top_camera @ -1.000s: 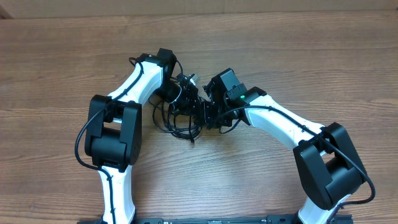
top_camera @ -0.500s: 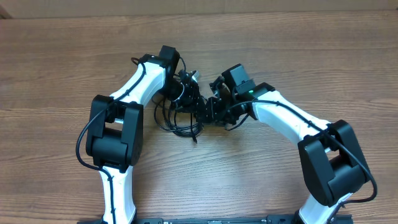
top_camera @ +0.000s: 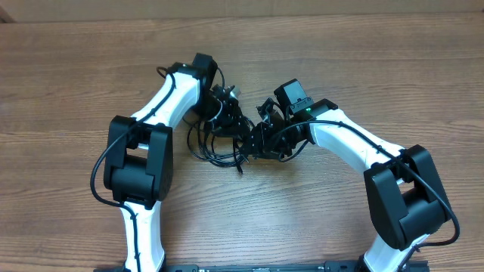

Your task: Untangle cables

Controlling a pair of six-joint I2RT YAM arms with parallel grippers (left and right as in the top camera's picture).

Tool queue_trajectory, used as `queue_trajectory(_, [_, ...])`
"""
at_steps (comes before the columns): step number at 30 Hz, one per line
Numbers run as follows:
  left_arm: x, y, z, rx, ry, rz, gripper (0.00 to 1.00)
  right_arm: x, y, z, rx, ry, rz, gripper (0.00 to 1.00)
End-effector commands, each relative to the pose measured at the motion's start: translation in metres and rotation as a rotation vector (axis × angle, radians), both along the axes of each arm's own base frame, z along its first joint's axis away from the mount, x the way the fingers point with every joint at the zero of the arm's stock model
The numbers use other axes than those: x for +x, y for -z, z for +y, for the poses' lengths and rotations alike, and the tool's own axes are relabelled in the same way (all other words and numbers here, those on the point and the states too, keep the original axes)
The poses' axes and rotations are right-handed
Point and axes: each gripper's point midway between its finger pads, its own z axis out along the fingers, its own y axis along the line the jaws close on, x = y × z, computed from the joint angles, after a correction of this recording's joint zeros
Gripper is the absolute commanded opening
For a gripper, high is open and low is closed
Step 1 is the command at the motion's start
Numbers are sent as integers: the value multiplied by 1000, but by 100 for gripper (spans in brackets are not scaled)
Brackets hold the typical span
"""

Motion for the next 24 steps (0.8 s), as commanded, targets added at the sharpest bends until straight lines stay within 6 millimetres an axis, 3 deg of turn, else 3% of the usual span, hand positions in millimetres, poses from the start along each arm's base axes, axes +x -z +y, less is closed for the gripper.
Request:
queue_trajectory(1, [24,-21,14,89,-19,-87,27,4,-12,3,32,2,-7,40])
queue_trajectory(2, [26,-24,20,132,-20,-96,26,6,-12,2,27,36,22,37])
queue_trajectory(4, [28,-24,39,270,-74,-71,25,10,-12,-5,9,157,128,20])
queue_trajectory(6, [21,-21,49,336,-107,-22,26,11,-11,-9,-8,227,195,17])
queue_trajectory(10, [3,-16,54,378,-91,45,27,14,-1,-16,-79,370,287,24])
queue_trajectory(14, [-5,-10,49,380,-71,61,28,15,12,-23,-150,513,356,41])
queue_trajectory(24, [-22,3,32,355,-40,100,31,29,20,-26,-174,613,320,33])
